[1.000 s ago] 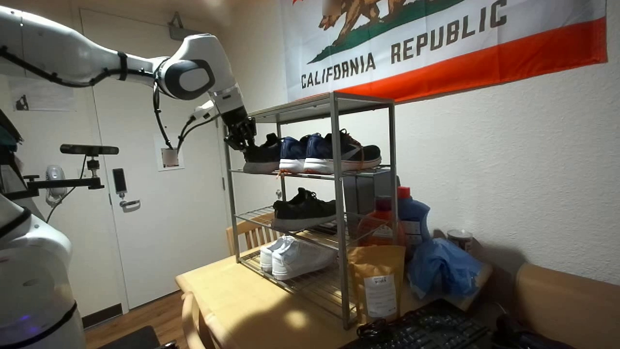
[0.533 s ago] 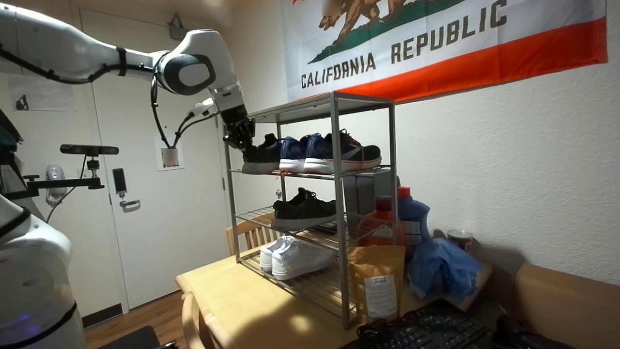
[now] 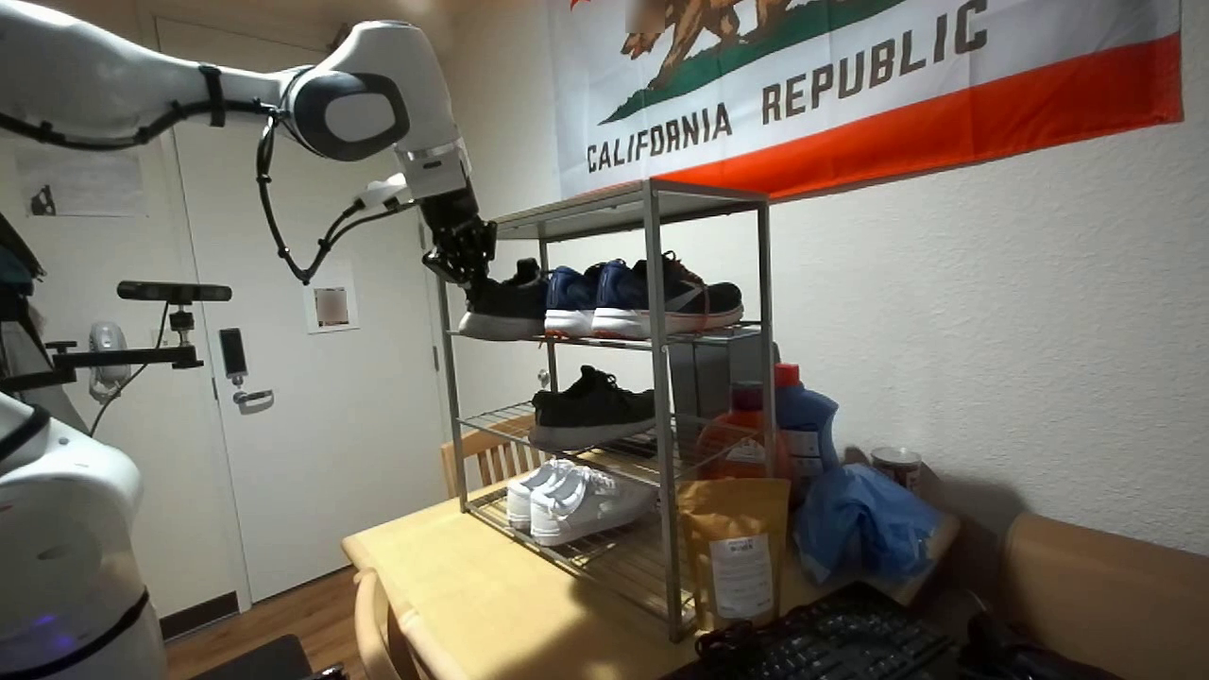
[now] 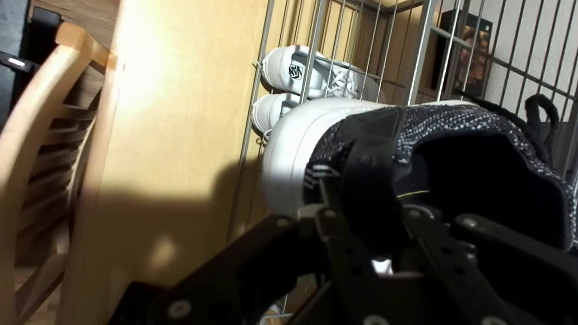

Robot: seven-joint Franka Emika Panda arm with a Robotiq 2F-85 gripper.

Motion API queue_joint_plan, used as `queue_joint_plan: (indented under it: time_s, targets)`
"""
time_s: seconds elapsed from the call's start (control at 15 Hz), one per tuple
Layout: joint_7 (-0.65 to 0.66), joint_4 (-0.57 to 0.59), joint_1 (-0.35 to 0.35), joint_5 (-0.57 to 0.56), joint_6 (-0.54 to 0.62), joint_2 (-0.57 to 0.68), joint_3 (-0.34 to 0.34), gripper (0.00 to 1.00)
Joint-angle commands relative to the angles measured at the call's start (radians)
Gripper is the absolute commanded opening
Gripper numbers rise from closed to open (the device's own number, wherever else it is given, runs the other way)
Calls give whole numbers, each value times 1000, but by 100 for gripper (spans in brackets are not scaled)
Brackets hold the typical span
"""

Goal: Move the gray shoe from the third to the second shelf of the shoe rack

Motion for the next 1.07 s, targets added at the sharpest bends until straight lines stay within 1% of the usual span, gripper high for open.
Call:
queue_joint_plan:
  time_s: [0.0, 0.13, 0.4, 0.67, 1.0]
  targets:
    - [-15, -42, -28, -14, -45, -77, -7, 6]
    - [-17, -61, -27, -13, -64, -96, 3, 6]
    - [-21, -118, -22, -19, -61, -141, 45, 6]
    - [20, -148, -23, -15, -67, -156, 87, 6]
    - [58, -207, -16, -2, -71, -236, 120, 6]
